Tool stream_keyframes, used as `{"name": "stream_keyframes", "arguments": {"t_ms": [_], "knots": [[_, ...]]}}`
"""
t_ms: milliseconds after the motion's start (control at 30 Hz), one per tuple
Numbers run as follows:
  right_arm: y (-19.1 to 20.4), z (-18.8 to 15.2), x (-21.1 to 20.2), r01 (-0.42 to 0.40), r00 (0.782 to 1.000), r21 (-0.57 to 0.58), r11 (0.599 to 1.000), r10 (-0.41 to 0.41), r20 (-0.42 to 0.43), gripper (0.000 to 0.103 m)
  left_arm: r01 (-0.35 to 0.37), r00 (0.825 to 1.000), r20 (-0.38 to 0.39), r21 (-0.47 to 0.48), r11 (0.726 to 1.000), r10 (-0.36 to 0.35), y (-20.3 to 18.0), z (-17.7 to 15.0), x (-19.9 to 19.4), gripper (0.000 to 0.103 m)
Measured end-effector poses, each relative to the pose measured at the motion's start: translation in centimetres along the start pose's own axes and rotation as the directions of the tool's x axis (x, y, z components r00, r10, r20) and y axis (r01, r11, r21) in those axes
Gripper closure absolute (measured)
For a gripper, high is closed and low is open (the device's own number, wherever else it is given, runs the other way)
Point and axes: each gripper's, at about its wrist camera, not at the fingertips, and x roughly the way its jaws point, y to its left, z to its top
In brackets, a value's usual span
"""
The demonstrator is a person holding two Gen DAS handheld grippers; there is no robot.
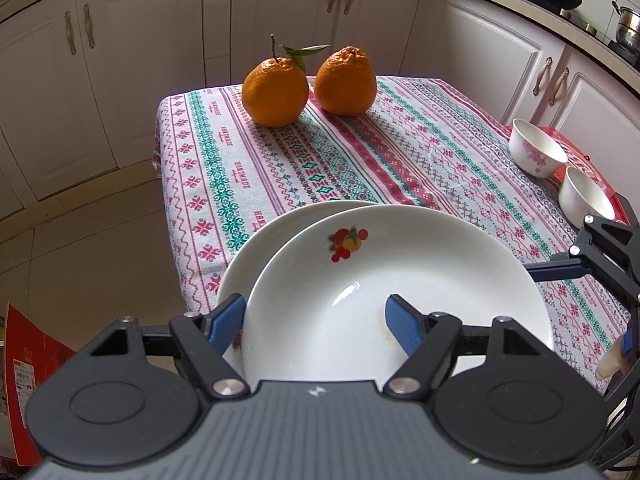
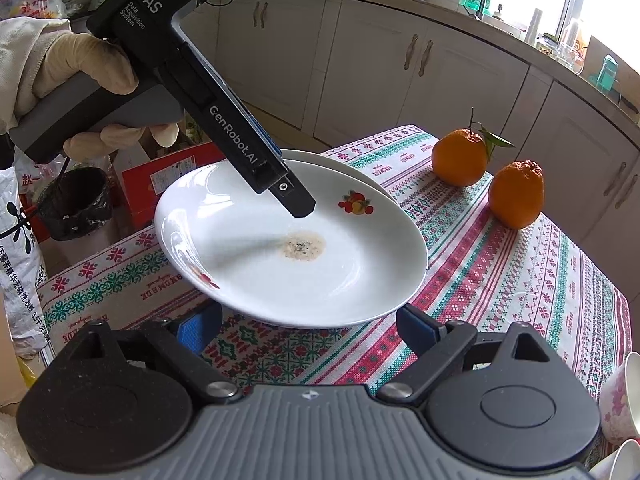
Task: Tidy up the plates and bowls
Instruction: 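Lower the plate onto the plate stack with the left tool, then open the left tool releasing the plate while the right tool moves to a white bowl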
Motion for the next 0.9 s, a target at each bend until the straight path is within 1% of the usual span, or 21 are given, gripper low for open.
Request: {"name": "stream_keyframes", "arguments": {"t_ms": [167, 233, 367, 467, 600, 733, 900], "knots": [[0.1, 0.1, 0.2, 0.007, 1.0, -0.008, 1.0, -0.007, -0.005, 0.007, -0.012, 1.0, 0.008, 0.003, 1.0, 0.012, 0.2, 0.1, -0.2, 0.026], [0.2, 0.1, 0.2, 0.009, 1.0, -0.014, 1.0, -0.009, -0.002, 0.007, -0.009, 1.0, 0.014, 0.002, 1.0, 0.009, 0.3, 0.2, -0.3, 0.023], [0.1, 0.1, 0.2, 0.004, 1.0, -0.008, 1.0, -0.004, -0.001, 0.006, -0.016, 1.0, 0.019, 0.014, 1.0, 0.016, 0.2, 0.2, -0.3, 0.023], [0.0, 0.0, 0.0, 0.006, 1.0, 0.001, 1.0, -0.006, 0.002, 0.003, -0.013, 1.0, 0.024, 0.012, 1.0, 0.013, 0.2, 0.2, -0.3, 0.021], [-0.2, -0.4, -0.5, 0.011, 1.0, 0.012, 1.0, -0.011, 0.002, 0.0, -0.02, 0.999, 0.03, 0.018, 1.0, 0.02, 0.0, 0.1, -0.3, 0.018], [-0.5, -0.9, -1.2, 0.024, 1.0, 0.02, 1.0, -0.024, 0.002, 0.0, -0.052, 0.998, 0.039, 0.029, 0.998, 0.051, -0.1, 0.2, -0.2, 0.013], [-1.0, -1.4, -2.2, 0.033, 0.999, 0.039, 0.999, -0.034, 0.007, 0.0, -0.057, 0.997, 0.053, 0.027, 0.998, 0.056, -0.2, 0.2, -0.4, 0.013]]}}
